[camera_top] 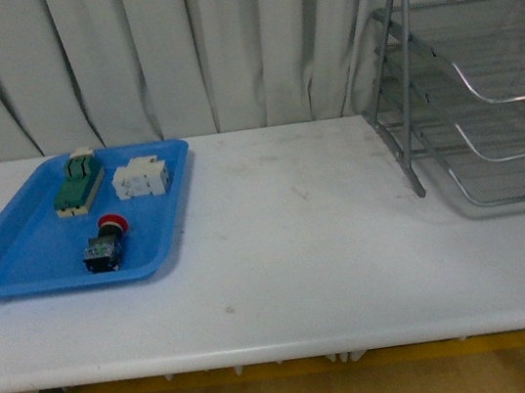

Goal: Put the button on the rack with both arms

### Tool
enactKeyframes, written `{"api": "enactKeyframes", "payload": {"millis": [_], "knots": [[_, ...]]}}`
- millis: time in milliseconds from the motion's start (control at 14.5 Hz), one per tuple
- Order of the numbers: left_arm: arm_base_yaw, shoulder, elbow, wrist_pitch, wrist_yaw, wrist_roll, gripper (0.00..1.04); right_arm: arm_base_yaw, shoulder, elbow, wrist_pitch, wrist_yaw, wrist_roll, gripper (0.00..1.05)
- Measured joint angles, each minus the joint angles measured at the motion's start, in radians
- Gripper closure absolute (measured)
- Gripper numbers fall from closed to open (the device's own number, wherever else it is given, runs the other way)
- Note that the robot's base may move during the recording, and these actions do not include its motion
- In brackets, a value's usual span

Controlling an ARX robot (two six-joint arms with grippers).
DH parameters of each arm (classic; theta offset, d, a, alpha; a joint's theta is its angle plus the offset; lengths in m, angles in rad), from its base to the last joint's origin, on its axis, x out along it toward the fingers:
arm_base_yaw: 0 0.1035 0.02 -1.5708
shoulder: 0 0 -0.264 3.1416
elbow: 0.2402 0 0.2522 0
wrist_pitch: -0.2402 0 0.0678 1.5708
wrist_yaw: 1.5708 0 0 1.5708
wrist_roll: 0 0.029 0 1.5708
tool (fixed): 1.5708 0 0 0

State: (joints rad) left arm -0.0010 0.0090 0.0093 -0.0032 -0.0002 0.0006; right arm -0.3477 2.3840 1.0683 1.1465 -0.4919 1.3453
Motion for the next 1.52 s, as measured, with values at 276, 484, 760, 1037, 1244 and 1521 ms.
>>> {"api": "enactKeyframes", "payload": {"millis": [276,484,760,1037,1244,1521], "knots": [[0.000,0.000,0.000,0.000,0.000,0.000,0.07,-0.021,0.001,-0.042,0.059,-0.015,0.015,1.01],[0.000,0.000,0.000,0.000,0.000,0.000,0.07,-0.053,-0.017,-0.141,0.140,-0.031,0.024,1.01],[0.000,0.000,0.000,0.000,0.000,0.000,0.07,-0.106,-0.082,-0.279,0.148,-0.113,-0.035,1.01],[0.000,0.000,0.000,0.000,0.000,0.000,0.07,-0.147,-0.116,-0.343,0.146,-0.183,-0.076,1.01],[0.000,0.000,0.000,0.000,0.000,0.000,0.07,-0.180,-0.137,-0.385,0.142,-0.231,-0.091,1.01],[0.000,0.000,0.000,0.000,0.000,0.000,0.07,-0.211,-0.138,-0.410,0.146,-0.261,-0.100,1.01]]}}
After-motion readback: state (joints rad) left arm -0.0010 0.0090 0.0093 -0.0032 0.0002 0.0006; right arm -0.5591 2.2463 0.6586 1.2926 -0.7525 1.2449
